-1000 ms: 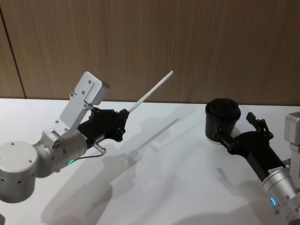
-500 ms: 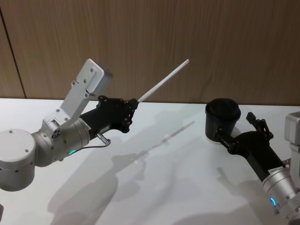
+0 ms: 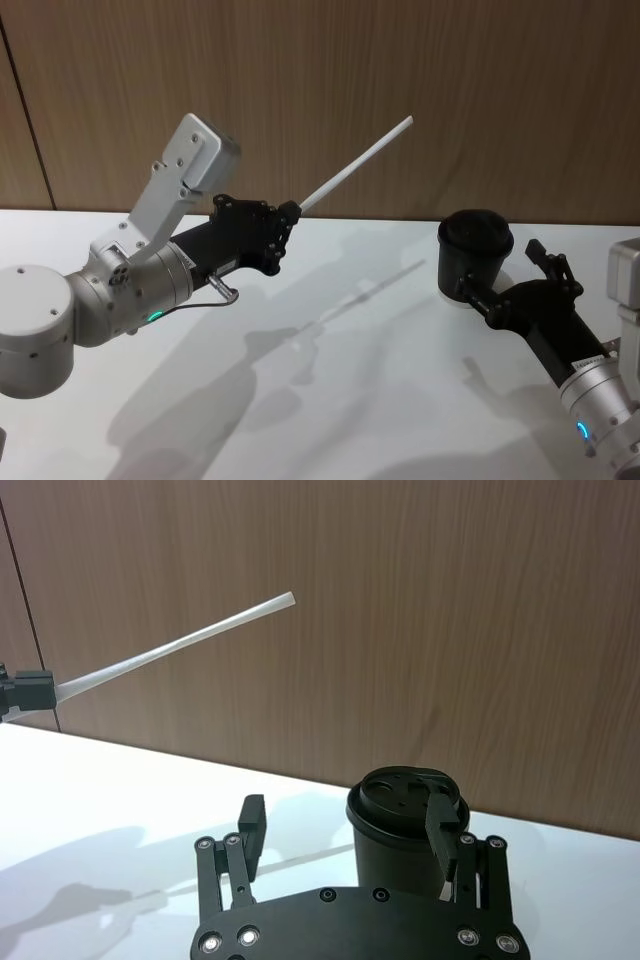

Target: Pick up the straw with one hand, pass it to the other hand, and insert it into the cup.

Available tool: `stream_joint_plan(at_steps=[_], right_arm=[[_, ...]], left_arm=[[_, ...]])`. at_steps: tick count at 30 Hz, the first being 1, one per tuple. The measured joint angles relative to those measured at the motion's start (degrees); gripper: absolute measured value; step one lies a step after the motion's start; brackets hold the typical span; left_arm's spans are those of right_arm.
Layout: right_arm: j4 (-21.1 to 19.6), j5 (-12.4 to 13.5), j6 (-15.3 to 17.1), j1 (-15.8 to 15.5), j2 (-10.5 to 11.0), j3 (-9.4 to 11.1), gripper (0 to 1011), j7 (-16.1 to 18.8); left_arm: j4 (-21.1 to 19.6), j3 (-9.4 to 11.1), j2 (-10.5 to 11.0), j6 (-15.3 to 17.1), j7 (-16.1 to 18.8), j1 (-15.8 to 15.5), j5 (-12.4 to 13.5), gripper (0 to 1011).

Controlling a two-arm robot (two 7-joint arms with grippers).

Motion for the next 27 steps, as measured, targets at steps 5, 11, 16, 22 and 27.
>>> stream_joint_plan(at_steps=[5,11,16,22,27], right_arm=[[0.00,0.00,0.00,0.00,0.00,0.00,1001,0.00],[0.00,0.00,0.00,0.00,0.00,0.00,1001,0.00],[0.00,0.00,0.00,0.00,0.00,0.00,1001,0.00],[-0.02,0.26,0.37,0.20,-0.01,0.11,1001,0.46],[-0.32,1.68,1.66,0.64,-0.03,0.52,1001,1.69]], left_arm=[[-0.03,0.03,0.03,-0.04,-0.15,-0.14,-0.17,0],[-0.08,0.07,0.06,-0.09,-0.23,-0.24,-0.29,0],[-0.09,0.09,0.07,-0.10,-0.28,-0.29,-0.34,1],[-0.09,0.09,0.11,-0.10,-0.32,-0.32,-0.37,0],[-0.09,0.09,0.12,-0.10,-0.36,-0.35,-0.41,0]])
